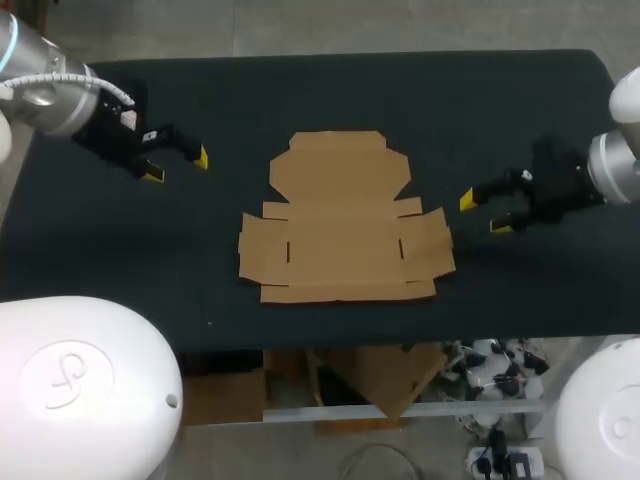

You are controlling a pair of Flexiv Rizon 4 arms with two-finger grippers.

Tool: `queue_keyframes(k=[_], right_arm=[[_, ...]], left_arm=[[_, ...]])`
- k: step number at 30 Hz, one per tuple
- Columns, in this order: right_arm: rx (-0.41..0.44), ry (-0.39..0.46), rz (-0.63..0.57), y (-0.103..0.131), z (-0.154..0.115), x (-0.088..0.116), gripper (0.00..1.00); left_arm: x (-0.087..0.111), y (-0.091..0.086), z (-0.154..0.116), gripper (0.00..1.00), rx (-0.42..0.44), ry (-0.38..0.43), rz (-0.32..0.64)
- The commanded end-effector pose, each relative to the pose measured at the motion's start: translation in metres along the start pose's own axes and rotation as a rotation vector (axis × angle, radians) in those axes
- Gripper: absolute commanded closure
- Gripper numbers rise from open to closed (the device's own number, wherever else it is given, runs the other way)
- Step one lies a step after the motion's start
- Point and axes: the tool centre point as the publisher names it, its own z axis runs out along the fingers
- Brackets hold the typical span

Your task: Assemble the packaging by folding the flat box into shape, placing the metal phone stand inside, and closing the box properly

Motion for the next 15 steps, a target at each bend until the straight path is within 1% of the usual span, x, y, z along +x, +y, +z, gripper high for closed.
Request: queue_keyframes(k=[1,7,10,13,14,15], right_arm=[[0.015,-0.009,-0.004,0.012,-0.020,0.005,0.05],[0.015,-0.027,-0.020,0.031,-0.030,0.008,0.08],[0.007,-0.051,-0.029,0.038,-0.036,0.011,0.11],[0.003,-0.057,-0.039,0.042,-0.038,0.011,0.18],[0.003,-0.059,-0.042,0.044,-0.038,0.011,0.26],[0.003,-0.062,-0.047,0.045,-0.037,0.010,0.34]], left_arm=[[0.006,0.003,-0.002,0.00,0.004,-0.014,-0.001],[0.010,0.007,-0.005,0.00,0.002,-0.028,-0.003],[0.011,0.009,-0.006,0.00,-0.018,-0.031,-0.018],[0.012,0.010,-0.004,0.00,-0.024,-0.029,-0.016],[0.012,0.011,-0.003,0.00,-0.027,-0.030,-0.018],[0.013,0.012,-0.003,0.02,-0.031,-0.028,-0.018]])
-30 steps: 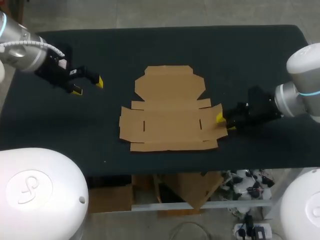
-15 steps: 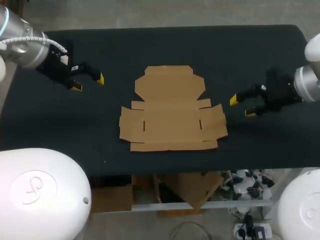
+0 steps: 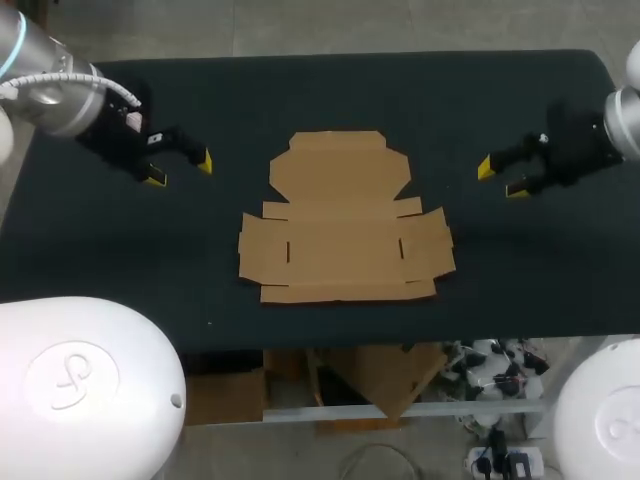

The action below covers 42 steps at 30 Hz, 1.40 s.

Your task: Assemble the packaging by folding the flat box into shape, placing the metal phone stand inside, and closing the box properly

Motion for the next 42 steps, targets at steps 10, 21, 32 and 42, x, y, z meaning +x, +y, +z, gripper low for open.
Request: queue_keyframes(k=[10,21,32,42], right_arm=[[-0.021,-0.024,-0.031,0.013,0.007,-0.003,1.00],[-0.030,-0.037,-0.048,0.026,0.014,0.000,1.00],[0.038,-0.039,-0.010,0.032,0.024,0.000,1.00],[0.038,-0.039,-0.010,0.032,0.024,0.000,1.00]], left_arm=[[0.004,0.001,0.010,1.00,-0.026,-0.002,-0.011],[-0.003,0.000,0.020,1.00,-0.050,0.004,-0.023],[-0.006,0.000,0.021,1.00,-0.050,0.004,-0.020],[-0.006,0.000,0.021,1.00,-0.050,0.004,-0.020]])
